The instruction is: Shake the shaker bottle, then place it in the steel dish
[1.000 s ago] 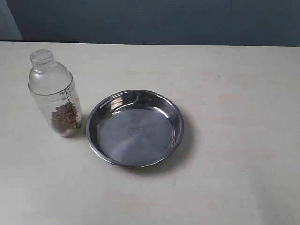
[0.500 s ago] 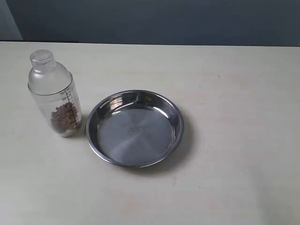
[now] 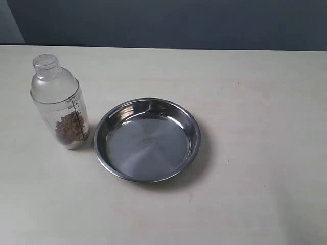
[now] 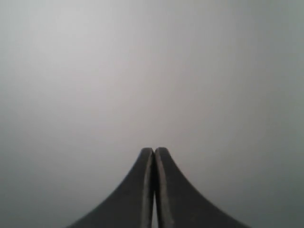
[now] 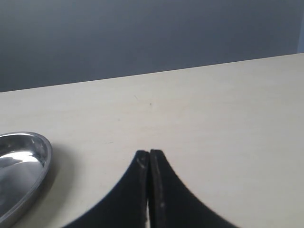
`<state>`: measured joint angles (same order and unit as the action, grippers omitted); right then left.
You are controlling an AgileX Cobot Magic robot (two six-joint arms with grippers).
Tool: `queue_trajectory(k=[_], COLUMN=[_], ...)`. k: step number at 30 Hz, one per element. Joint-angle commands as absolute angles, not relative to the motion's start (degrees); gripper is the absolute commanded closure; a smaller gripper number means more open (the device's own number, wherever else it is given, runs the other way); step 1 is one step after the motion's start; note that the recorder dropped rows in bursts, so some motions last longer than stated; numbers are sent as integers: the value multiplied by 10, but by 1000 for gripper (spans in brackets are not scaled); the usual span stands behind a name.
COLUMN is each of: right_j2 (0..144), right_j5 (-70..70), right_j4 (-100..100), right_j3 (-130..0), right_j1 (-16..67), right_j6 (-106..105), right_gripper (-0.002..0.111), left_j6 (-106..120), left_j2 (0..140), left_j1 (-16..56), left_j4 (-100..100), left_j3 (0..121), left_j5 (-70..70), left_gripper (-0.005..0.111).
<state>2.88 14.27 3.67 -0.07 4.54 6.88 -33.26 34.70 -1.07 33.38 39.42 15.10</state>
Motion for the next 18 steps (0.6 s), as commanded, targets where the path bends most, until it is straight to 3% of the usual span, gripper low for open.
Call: queue_trajectory(k=[1, 6, 15, 18], right_j2=[30, 30, 30, 30], right_j5=[135, 136, 136, 136], right_j4=[36, 36, 36, 36], right_j3=[0, 0, 0, 0], right_j1=[47, 47, 47, 47], right_j6=[67, 67, 67, 67], right_gripper=[109, 109, 109, 109], left_j6=[-335, -336, -326, -226], left_j2=[452, 499, 502, 518], left_j1=[-10, -10, -10, -12], left_j4=[326, 349, 363, 282], left_j3=[464, 470, 386, 328], left_j5=[97, 62, 176, 214], left_gripper=[106, 106, 106, 106])
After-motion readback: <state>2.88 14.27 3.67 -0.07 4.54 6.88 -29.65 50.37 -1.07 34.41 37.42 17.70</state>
